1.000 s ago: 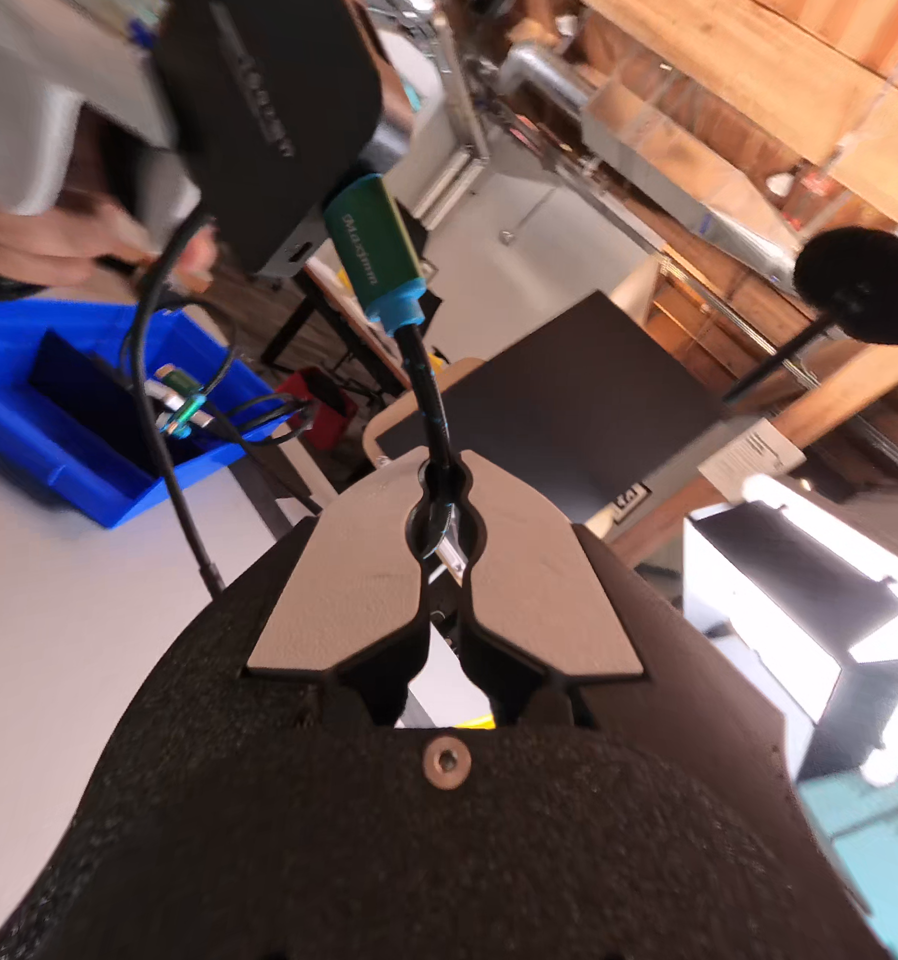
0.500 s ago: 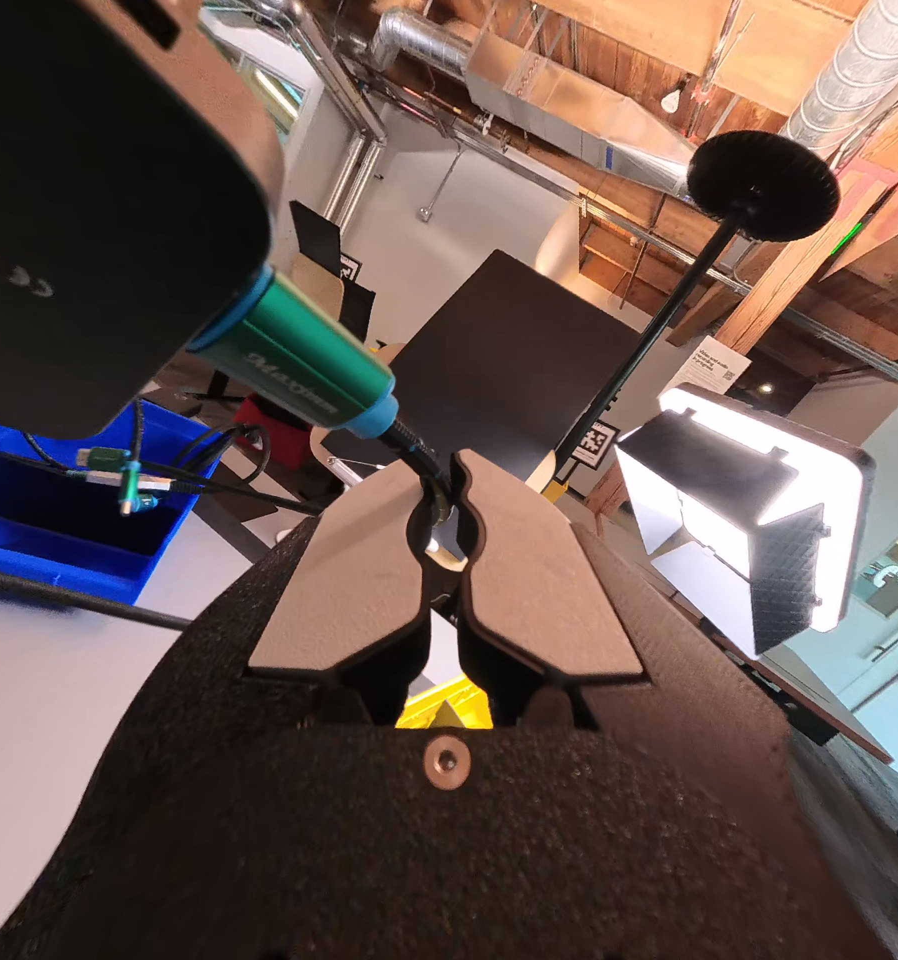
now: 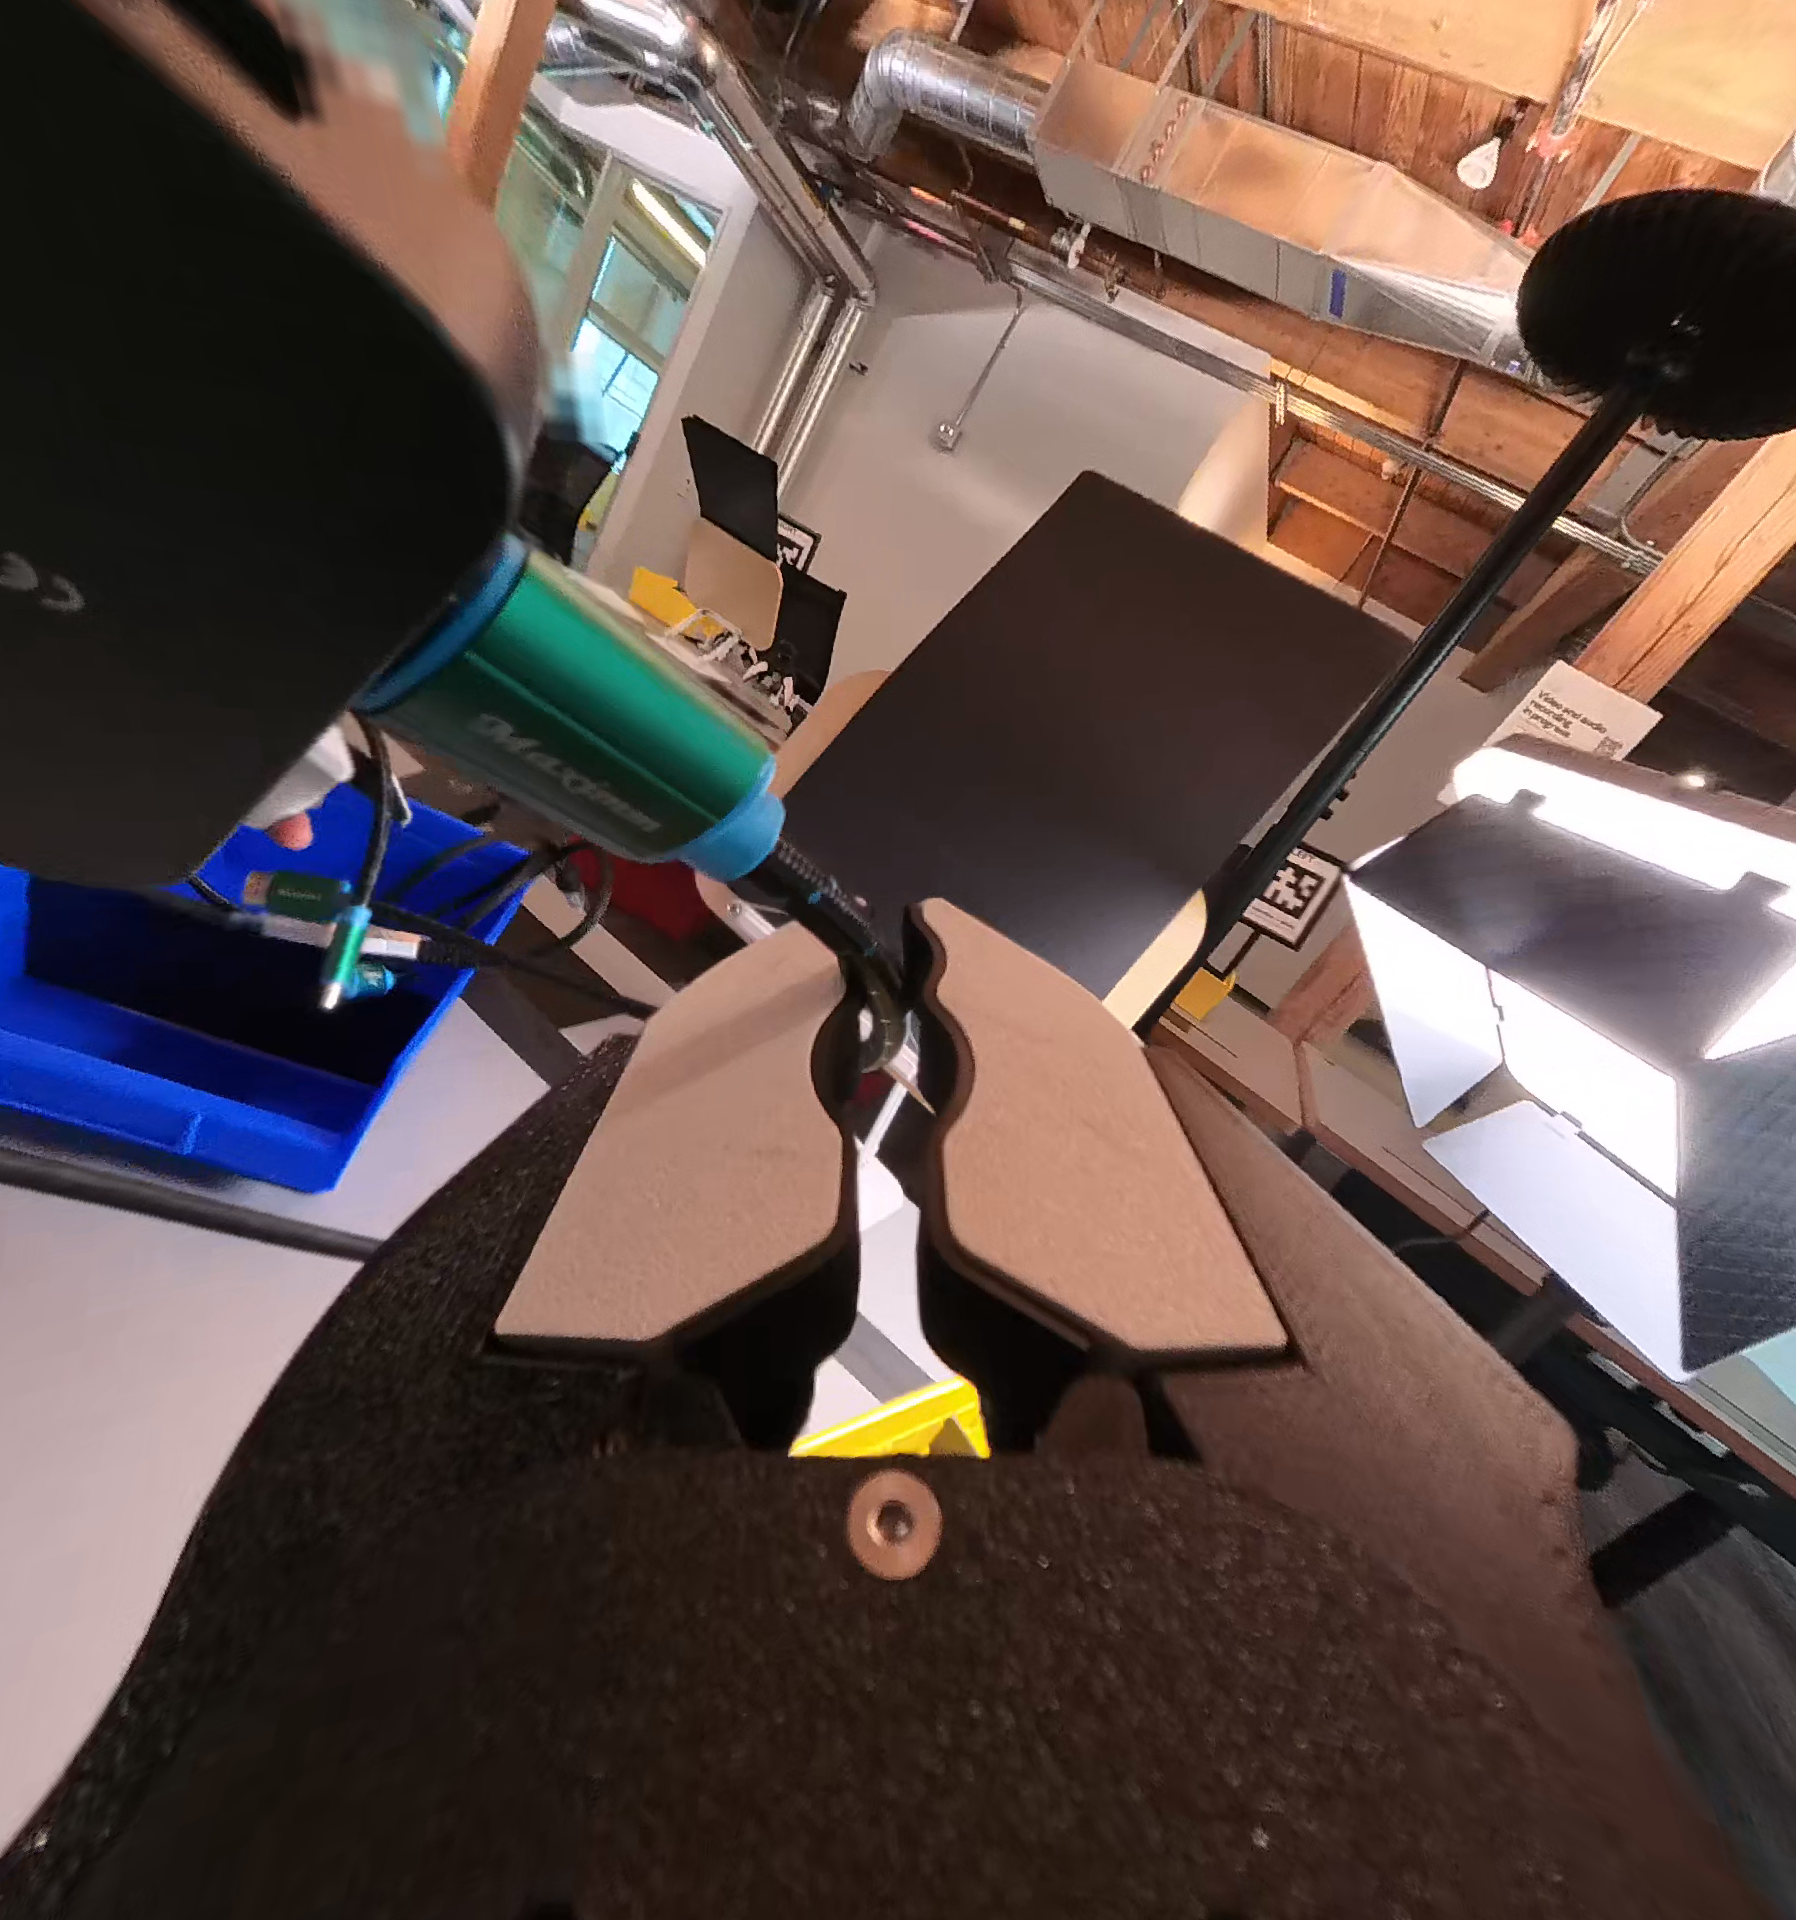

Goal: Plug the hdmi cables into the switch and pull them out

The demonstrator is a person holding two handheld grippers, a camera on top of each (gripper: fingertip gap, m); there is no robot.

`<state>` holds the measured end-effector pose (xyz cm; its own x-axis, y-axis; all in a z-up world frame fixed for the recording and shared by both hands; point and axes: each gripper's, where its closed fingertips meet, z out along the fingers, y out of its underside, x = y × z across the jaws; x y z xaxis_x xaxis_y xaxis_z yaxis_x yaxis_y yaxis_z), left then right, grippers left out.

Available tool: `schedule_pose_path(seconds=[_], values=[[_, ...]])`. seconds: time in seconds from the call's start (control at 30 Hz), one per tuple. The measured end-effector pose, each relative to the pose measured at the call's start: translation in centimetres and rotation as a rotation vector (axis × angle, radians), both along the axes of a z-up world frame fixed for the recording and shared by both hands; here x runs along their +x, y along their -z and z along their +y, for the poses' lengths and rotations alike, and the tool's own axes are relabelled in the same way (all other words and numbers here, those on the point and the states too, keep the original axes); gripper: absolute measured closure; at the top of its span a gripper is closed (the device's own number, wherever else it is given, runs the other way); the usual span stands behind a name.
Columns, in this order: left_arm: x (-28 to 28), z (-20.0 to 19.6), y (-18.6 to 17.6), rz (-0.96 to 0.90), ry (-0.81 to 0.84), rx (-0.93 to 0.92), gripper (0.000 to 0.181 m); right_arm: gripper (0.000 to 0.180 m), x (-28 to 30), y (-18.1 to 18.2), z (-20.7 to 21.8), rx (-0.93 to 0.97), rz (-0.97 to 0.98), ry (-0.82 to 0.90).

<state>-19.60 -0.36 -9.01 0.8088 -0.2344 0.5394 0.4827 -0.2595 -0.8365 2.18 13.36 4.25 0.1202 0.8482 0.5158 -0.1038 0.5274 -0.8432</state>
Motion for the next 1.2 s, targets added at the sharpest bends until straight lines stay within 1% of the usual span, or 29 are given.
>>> schedule_pose_path(seconds=[0.07,0.13,0.2,0.3,0.37,0.4,0.43,0.47,0.5,0.6,0.63,0.67,0.73,0.77,0.83,0.87,0.93,1.0,1.07,1.13,1.17,1.2], values=[[-2.1,0.6,0.6,0.011,-0.117,-0.004,0.168,0.174,-0.6,0.9,0.5,0.02,-0.036,0.01],[-2.8,0.5,-0.6,-0.02,-0.147,0.055,0.172,0.175,-1.2,2.3,1.0,0.038,-0.089,0.002],[-4.5,0.0,-2.5,-0.084,-0.213,0.148,0.173,0.175,-2.0,3.5,1.4,0.047,-0.122,-0.008],[-8.6,-1.2,-4.1,-0.209,-0.315,0.217,0.171,0.175,-3.2,4.8,2.3,-0.006,-0.156,-0.017],[-11.4,-1.7,-4.5,-0.302,-0.342,0.226,0.168,0.175,-3.4,5.0,2.9,-0.075,-0.161,-0.031],[-12.0,-1.6,-4.4,-0.357,-0.311,0.213,0.167,0.176,-3.5,5.0,3.5,-0.095,-0.164,-0.007],[-11.8,-1.5,-4.7,-0.426,-0.241,0.212,0.169,0.176,-3.5,5.1,4.2,-0.083,-0.168,0.049],[-10.7,-1.5,-5.4,-0.479,-0.127,0.222,0.174,0.176,-3.5,5.3,4.8,-0.055,-0.174,0.094],[-9.3,-1.8,-6.4,-0.484,-0.023,0.252,0.174,0.176,-3.6,5.6,5.2,-0.039,-0.189,0.122],[-7.0,-4.2,-9.4,-0.34,0.011,0.442,0.175,0.176,-4.8,7.6,6.6,-0.051,-0.234,0.161],[-6.4,-5.0,-9.9,-0.344,0.043,0.48,0.175,0.176,-5.4,8.3,6.9,-0.069,-0.242,0.158],[-6.4,-5.2,-9.6,-0.354,0.019,0.472,0.174,0.177,-5.9,8.7,6.7,-0.094,-0.236,0.127],[-7.9,-4.6,-7.1,-0.316,-0.138,0.357,0.174,0.178,-6.3,8.7,6.1,-0.147,-0.217,0.068],[-8.8,-4.4,-5.6,-0.295,-0.211,0.283,0.174,0.178,-6.1,8.2,6.1,-0.152,-0.199,0.065],[-10.9,-4.7,-3.7,-0.291,-0.337,0.211,0.174,0.177,-4.9,6.9,6.3,-0.153,-0.165,0.067],[-12.1,-4.8,-3.0,-0.293,-0.385,0.185,0.174,0.179,-4.2,6.2,6.3,-0.16,-0.147,0.057],[-14.4,-4.6,-1.3,-0.277,-0.441,0.073,0.172,0.179,-3.0,4.9,5.3,-0.199,-0.117,-0.019],[-16.7,-4.0,0.9,-0.267,-0.474,-0.076,0.17,0.176,-2.1,3.6,4.2,-0.223,-0.073,-0.08],[-18.2,-3.5,4.5,-0.312,-0.474,-0.286,0.163,0.179,-1.5,2.8,3.3,-0.212,-0.057,-0.105],[-17.9,-3.9,8.7,-0.34,-0.409,-0.537,0.149,0.179,-1.2,2.5,2.8,-0.187,-0.055,-0.099],[-17.4,-4.7,10.5,-0.302,-0.376,-0.673,0.144,0.178,-1.1,2.4,2.7,-0.176,-0.057,-0.095],[-16.8,-5.6,11.7,-0.242,-0.338,-0.787,0.145,0.18,-1.0,2.4,2.7,-0.17,-0.058,-0.091]])
